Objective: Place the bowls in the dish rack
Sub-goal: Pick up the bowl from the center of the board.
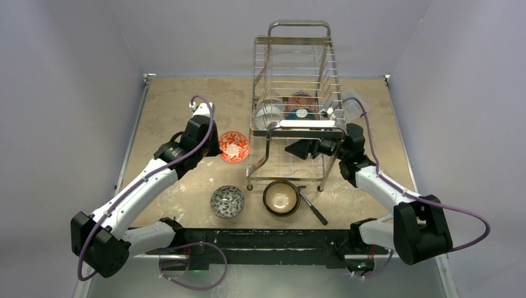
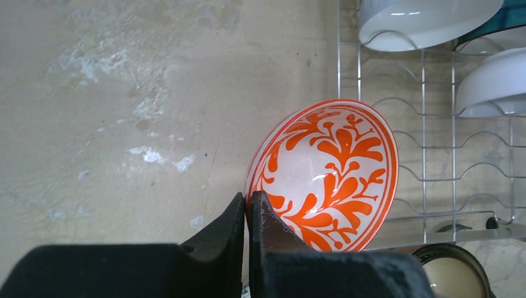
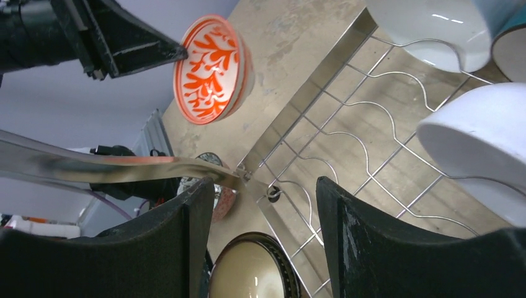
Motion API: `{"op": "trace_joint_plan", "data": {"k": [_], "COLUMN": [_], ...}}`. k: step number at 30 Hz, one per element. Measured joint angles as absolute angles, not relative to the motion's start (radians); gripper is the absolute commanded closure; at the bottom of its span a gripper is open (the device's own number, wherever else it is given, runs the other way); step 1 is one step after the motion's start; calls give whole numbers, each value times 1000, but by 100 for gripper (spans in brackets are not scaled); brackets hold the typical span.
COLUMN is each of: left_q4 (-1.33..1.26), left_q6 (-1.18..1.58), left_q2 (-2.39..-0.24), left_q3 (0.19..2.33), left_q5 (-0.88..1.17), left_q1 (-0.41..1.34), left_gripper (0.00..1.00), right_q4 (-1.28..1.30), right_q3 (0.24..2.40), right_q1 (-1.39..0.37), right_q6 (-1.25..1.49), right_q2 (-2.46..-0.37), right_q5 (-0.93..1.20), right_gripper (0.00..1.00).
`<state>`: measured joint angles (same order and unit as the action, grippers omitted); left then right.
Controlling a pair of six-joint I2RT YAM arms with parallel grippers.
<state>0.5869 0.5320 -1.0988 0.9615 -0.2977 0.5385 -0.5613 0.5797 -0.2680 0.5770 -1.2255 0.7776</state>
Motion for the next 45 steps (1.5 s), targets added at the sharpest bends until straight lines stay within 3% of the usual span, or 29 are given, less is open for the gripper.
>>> {"op": "trace_joint_plan", "data": {"k": [7,17,30,33,39,40,43,45], "left_q4": [433,203,120,118,83,76,76,69], "left_q6": [501,522,538,538,537,536,558,595], "left_q2": [-1190,-1228,-1304,-1310,-1311,-1309,-1297,-1294], "left_q3": [986,951,951,951,951,951,950,950], "left_q5": [-206,-40,23,31,52,57,91,130], "left_q1": [537,537,584,597,602,603,605,606], "left_gripper": [100,100,100,100,100,97,83,66], "right_q4": [-678,-871,-1018,-1031,-1005,-989,-925,-883], "right_q3": [556,536,567,572,579,580,588,591], "right_q1": [-311,-366,-405,-406,-406,-405,-389,-392], "right_q6": [651,764,862,878,882,879,864,855], "right_q2": [-1260,-1416,-1539,-1557,-1565,-1565,-1572,-1581], "right_q5": [774,768,770,770,756,739,680,652], "right_gripper": [33,17,18,28,73,83,99,100]}}
